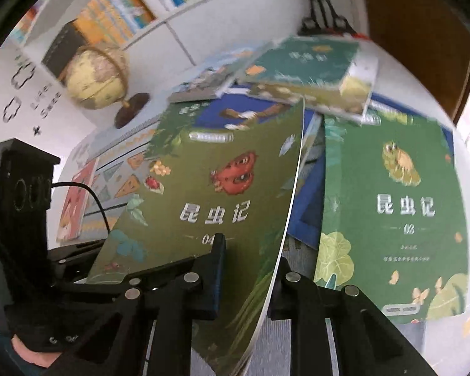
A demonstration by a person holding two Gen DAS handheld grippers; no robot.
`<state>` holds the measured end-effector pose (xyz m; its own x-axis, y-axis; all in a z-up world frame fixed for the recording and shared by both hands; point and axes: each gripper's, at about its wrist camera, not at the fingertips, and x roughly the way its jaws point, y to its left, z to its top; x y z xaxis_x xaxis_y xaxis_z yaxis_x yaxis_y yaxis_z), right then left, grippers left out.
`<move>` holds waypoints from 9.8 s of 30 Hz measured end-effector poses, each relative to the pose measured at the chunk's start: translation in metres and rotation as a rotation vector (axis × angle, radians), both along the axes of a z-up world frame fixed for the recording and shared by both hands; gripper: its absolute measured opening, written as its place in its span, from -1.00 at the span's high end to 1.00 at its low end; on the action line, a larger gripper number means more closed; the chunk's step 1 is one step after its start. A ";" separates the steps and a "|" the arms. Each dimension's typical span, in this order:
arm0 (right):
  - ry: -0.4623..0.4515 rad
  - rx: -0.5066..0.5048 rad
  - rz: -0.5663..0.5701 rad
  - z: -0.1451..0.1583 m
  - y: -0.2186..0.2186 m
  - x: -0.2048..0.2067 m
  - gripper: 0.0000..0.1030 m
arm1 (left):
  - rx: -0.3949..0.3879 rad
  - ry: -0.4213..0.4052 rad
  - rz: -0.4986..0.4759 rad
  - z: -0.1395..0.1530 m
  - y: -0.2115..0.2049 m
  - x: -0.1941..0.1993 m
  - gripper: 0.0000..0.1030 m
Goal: Organize books
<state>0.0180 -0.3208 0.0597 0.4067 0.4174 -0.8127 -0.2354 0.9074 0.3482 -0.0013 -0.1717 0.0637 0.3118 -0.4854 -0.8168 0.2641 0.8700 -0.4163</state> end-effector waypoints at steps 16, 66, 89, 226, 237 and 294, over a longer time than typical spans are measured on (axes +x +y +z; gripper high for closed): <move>-0.157 0.072 0.240 0.065 0.021 -0.066 0.63 | -0.004 -0.146 0.234 0.059 0.034 -0.092 0.17; -0.072 0.058 0.289 0.008 0.469 0.019 0.59 | -0.089 -0.046 0.368 -0.030 0.461 0.000 0.11; 0.178 0.039 0.315 -0.039 0.435 -0.001 0.29 | -0.054 0.039 0.582 -0.031 0.477 -0.078 0.01; 0.166 0.099 0.004 -0.029 0.059 0.128 0.21 | -0.432 -0.022 0.324 -0.034 0.152 0.084 -0.79; 0.260 0.258 -0.033 -0.034 0.045 0.136 0.15 | -0.384 0.051 0.402 -0.073 0.125 0.119 -0.59; -0.181 -0.034 0.229 0.057 0.179 0.071 0.55 | -0.106 -0.062 0.251 0.014 0.177 0.059 0.33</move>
